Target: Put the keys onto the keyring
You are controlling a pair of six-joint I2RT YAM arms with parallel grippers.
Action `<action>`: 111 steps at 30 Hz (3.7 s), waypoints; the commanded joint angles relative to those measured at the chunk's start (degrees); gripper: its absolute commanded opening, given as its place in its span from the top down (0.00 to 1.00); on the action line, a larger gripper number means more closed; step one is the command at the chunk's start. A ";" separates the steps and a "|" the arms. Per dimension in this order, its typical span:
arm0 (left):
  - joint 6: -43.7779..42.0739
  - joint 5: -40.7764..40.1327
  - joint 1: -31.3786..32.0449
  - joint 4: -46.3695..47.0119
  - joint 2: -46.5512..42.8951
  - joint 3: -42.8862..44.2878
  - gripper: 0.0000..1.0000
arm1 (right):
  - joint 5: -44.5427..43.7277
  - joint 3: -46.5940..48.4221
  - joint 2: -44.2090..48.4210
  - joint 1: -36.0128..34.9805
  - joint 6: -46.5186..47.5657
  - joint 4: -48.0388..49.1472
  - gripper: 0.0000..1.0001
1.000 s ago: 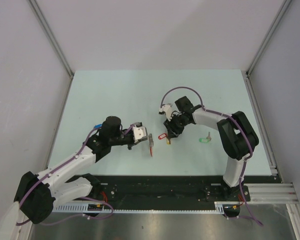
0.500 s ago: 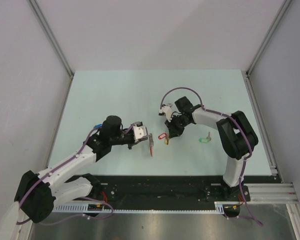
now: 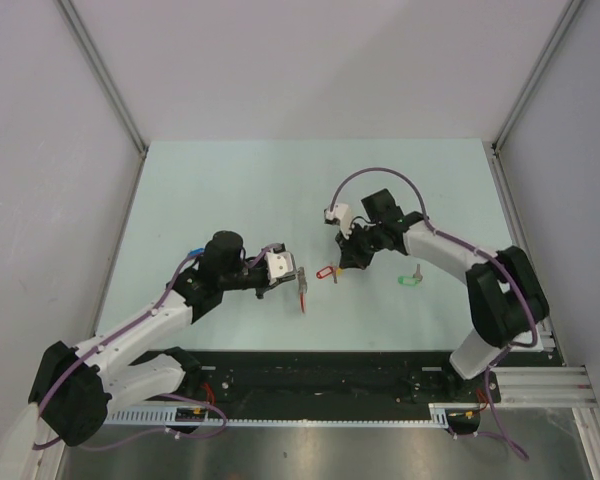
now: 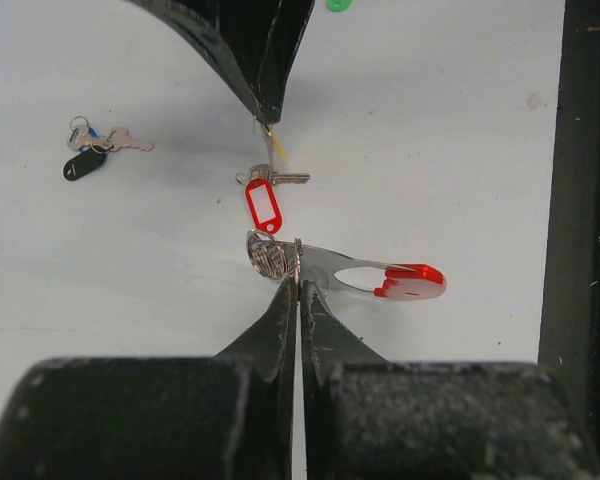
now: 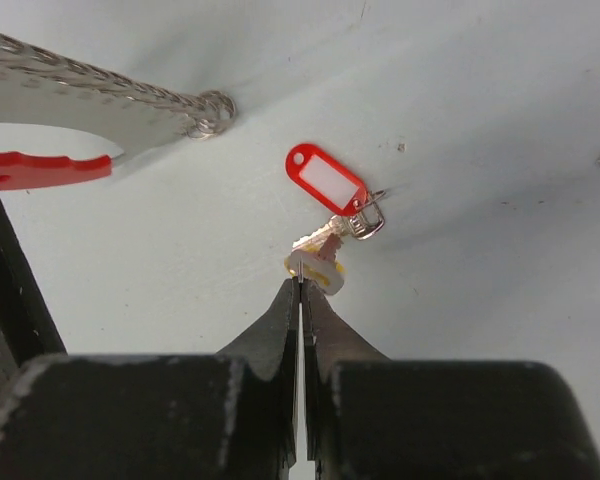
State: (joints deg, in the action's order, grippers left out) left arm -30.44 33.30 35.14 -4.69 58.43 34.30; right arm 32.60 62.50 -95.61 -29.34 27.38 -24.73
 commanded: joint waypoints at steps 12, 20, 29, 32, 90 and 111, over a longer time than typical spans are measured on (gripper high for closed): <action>1.17 2.65 0.02 -3.22 -1.39 1.20 1.00 | 6.33 -24.61 29.51 -1.59 -13.57 36.23 1.00; 1.34 3.44 0.02 -3.92 -1.30 1.73 1.00 | 7.31 -26.64 30.92 -4.40 -17.45 43.88 1.00; 1.43 3.97 0.11 -4.36 -1.83 1.99 1.00 | 10.99 -27.43 30.93 -5.37 -19.46 48.11 1.00; 1.43 4.14 0.02 -4.45 -1.75 2.08 1.00 | 11.78 -27.61 30.58 -5.73 -19.38 49.25 1.00; 2.22 10.65 0.02 -5.42 0.89 3.23 1.00 | -6.14 -25.23 29.43 -22.25 -1.19 38.00 1.00; 1.78 11.17 0.02 -6.47 1.68 3.75 1.00 | -10.27 -24.01 30.92 -23.74 0.13 36.25 1.00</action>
State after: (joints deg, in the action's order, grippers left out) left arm -28.45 42.46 35.14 -10.46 59.75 35.79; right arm 24.16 35.44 -66.13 -52.66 26.50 11.25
